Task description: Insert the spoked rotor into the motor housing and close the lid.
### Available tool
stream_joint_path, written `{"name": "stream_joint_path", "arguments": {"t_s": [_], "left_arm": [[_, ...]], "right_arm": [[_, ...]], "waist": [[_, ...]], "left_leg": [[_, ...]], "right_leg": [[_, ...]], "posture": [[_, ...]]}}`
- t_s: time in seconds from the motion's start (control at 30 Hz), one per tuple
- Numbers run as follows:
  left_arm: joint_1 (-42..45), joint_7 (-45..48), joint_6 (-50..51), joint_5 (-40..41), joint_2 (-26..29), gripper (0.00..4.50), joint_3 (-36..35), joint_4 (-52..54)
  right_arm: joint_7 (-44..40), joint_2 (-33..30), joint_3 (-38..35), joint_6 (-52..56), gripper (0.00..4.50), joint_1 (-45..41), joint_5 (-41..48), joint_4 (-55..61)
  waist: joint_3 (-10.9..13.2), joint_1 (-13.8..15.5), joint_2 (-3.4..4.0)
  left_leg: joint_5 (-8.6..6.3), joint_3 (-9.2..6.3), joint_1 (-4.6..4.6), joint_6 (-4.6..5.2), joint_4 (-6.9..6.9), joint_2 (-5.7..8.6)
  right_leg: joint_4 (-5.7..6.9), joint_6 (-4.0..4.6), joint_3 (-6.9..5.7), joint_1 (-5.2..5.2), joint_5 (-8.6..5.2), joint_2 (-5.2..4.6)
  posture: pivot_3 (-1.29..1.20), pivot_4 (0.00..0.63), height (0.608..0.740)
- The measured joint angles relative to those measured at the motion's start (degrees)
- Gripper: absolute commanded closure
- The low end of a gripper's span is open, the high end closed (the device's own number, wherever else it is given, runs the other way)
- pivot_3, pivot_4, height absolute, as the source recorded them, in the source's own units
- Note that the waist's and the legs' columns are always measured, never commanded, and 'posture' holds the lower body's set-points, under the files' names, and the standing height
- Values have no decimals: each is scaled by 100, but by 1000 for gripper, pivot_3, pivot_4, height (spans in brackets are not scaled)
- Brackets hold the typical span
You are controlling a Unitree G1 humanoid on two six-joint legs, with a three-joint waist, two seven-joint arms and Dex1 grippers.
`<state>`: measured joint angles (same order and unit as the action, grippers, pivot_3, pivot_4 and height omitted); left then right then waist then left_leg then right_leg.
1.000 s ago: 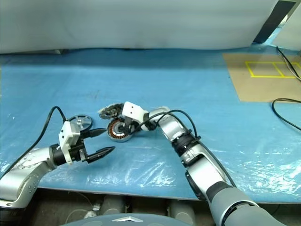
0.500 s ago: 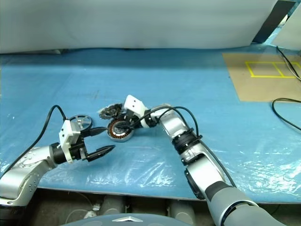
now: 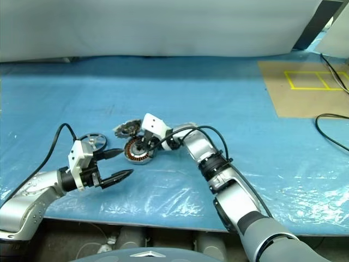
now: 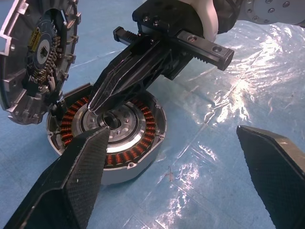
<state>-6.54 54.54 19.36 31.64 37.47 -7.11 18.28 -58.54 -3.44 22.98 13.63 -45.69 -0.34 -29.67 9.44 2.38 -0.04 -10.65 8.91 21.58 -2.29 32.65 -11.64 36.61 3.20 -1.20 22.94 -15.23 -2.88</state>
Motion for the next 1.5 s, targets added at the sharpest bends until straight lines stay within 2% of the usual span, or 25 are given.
{"name": "stream_joint_path", "arguments": {"t_s": [0.17,0.37,0.63,0.9,1.0,1.13,1.27,1.5], "left_arm": [[3,2,0,0,0,0,0,-6],[-1,1,-1,0,-4,0,0,-6],[-1,14,-4,-2,-27,0,5,-34],[91,22,-8,-2,-49,0,6,-70],[85,22,-8,-2,-49,0,6,-70],[64,21,-8,-1,-54,0,6,-68],[41,-9,-13,-2,-80,0,2,-67],[350,-563,-53,45,-285,0,-523,-253]], "right_arm": [[216,62,267,-411,4478,-32,-325,-374],[610,255,224,-732,4478,-132,-469,-858],[32,167,-15,-171,4478,-34,-122,-499],[-14,400,-538,541,4478,-106,508,-228],[61,392,-508,515,4478,-176,441,-233],[267,254,32,9,4478,-116,-163,-518],[432,242,178,-429,4478,-107,-397,-635],[-25,124,-150,215,4478,8,72,-266]], "waist": [[0,-9,0],[-1,-17,1],[0,-11,2],[0,-4,2],[0,-2,1],[0,-5,2],[0,-18,1],[2,-2,-1]], "left_leg": [[0,1,-3,0,-1,0],[-10,8,-55,15,-10,-2],[-6,8,-38,10,-21,-3],[-1,10,-8,1,-23,-3],[0,11,-7,-1,-23,-2],[0,14,-8,-2,-23,-3],[0,18,-26,-2,-26,-3],[0,18,-29,0,-20,-5]], "right_leg": [[1,0,2,-1,0,0],[3,8,10,-39,-5,0],[-1,9,10,-21,-6,1],[-1,9,3,6,-6,1],[-1,9,2,6,-6,0],[-1,9,1,6,-6,0],[0,10,5,-8,-6,0],[0,10,5,-15,-7,1]], "posture": [[0,150,740],[0,150,740],[0,150,740],[0,150,740],[0,150,740],[0,150,740],[0,150,740],[0,150,740]]}}
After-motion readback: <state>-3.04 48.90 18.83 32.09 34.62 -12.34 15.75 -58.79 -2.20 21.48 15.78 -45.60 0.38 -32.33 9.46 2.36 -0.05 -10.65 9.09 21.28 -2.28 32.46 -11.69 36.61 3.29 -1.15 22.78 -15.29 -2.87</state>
